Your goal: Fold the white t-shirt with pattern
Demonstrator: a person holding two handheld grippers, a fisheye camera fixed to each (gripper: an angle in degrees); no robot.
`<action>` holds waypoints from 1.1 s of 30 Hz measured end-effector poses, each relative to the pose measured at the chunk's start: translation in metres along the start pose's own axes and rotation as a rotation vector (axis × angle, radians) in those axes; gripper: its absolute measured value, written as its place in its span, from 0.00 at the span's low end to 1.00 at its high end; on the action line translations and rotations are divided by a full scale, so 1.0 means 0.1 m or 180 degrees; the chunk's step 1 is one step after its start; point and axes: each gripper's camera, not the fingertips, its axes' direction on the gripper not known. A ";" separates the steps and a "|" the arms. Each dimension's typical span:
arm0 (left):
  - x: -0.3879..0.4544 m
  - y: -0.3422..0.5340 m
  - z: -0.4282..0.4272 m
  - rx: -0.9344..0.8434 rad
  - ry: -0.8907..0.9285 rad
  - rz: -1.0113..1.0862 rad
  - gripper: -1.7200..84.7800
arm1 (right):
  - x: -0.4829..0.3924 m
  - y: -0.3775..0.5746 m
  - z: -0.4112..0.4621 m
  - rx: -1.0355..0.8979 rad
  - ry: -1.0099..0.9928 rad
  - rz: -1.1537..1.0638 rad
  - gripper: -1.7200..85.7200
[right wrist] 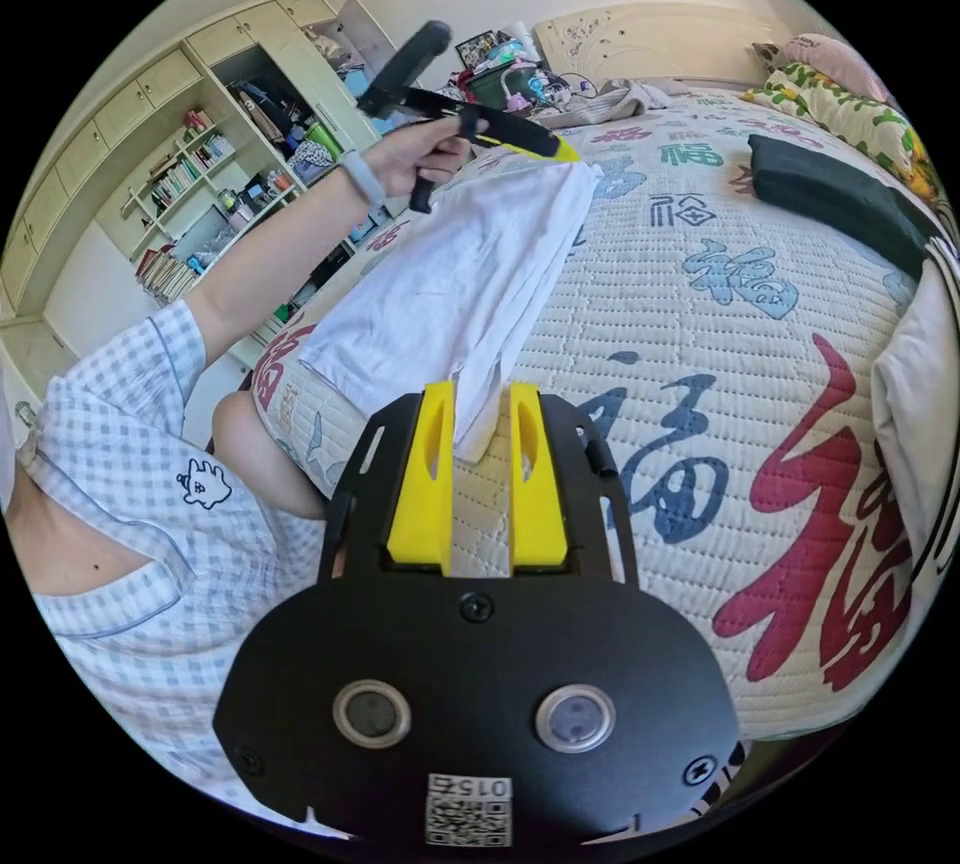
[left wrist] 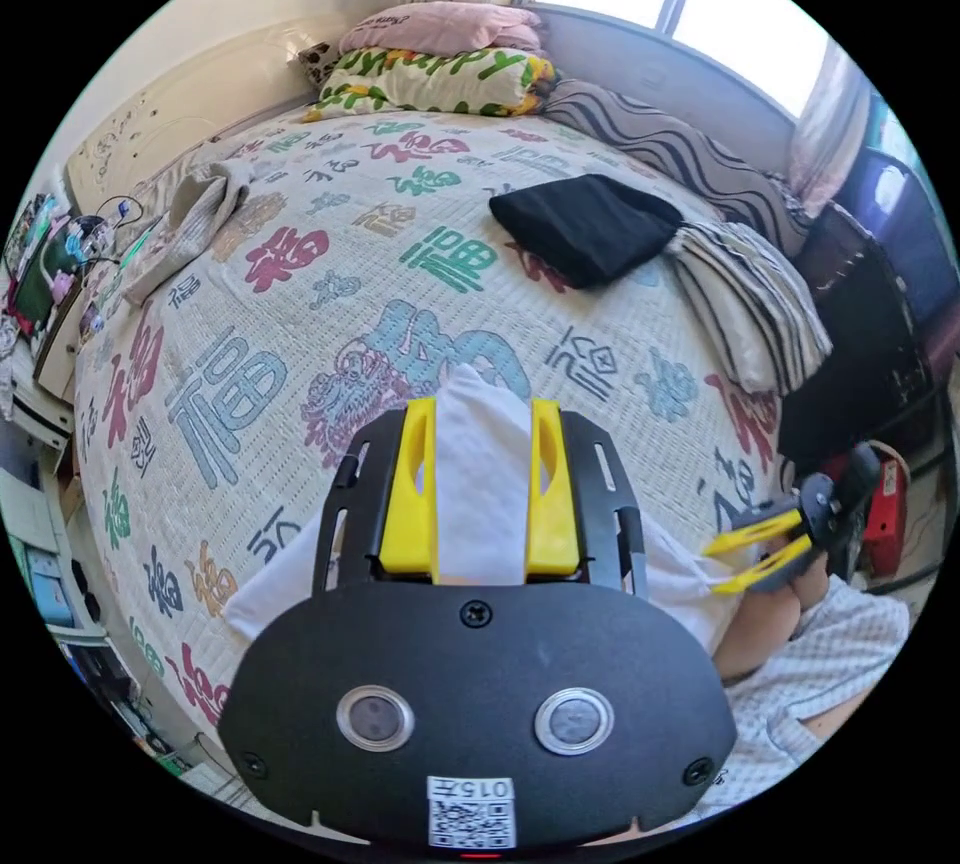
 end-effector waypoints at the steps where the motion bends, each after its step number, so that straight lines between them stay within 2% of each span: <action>1: -0.05 -0.09 0.19 -0.0132 0.0010 -0.0058 0.15 | 0.03 -0.02 0.00 -0.0009 -0.0001 -0.0017 0.10; 3: -0.11 -0.13 0.35 -0.0196 0.0010 -0.0091 0.13 | 0.07 -0.04 -0.01 0.0020 -0.0018 -0.0056 0.08; 5: -0.25 -0.10 0.31 -0.0017 0.0182 -0.0242 0.10 | 0.11 -0.08 -0.03 0.0040 -0.0027 -0.0093 0.04; 10: -0.47 -0.12 0.12 0.0328 0.0342 -0.0421 0.04 | 0.15 -0.16 -0.11 0.0065 0.0110 -0.0131 0.02; 14: -0.47 -0.21 0.32 0.0198 0.0063 -0.0290 0.05 | 0.23 -0.28 -0.13 0.0005 0.0145 -0.0109 0.02; 19: -0.82 -0.17 0.13 0.0401 0.0191 -0.0530 0.11 | 0.36 -0.44 -0.23 0.0019 -0.0006 -0.0044 0.04; 24: -1.40 0.39 -0.63 0.1078 0.0702 -0.0592 0.14 | 0.64 -0.69 -0.67 0.0484 -0.0076 0.0016 0.09; 27: -1.91 0.93 -0.92 0.1049 0.0593 -0.0794 0.15 | 0.78 -1.11 -0.85 0.0683 0.0046 -0.0116 0.10; 30: -2.52 1.46 -0.96 0.0940 0.0440 -0.1268 0.17 | 1.04 -1.74 -0.74 0.0661 -0.0012 -0.0077 0.11; 33: -3.04 1.83 -0.81 0.1002 0.0811 -0.1670 0.18 | 1.36 -2.41 -0.45 0.0544 -0.0054 0.0122 0.11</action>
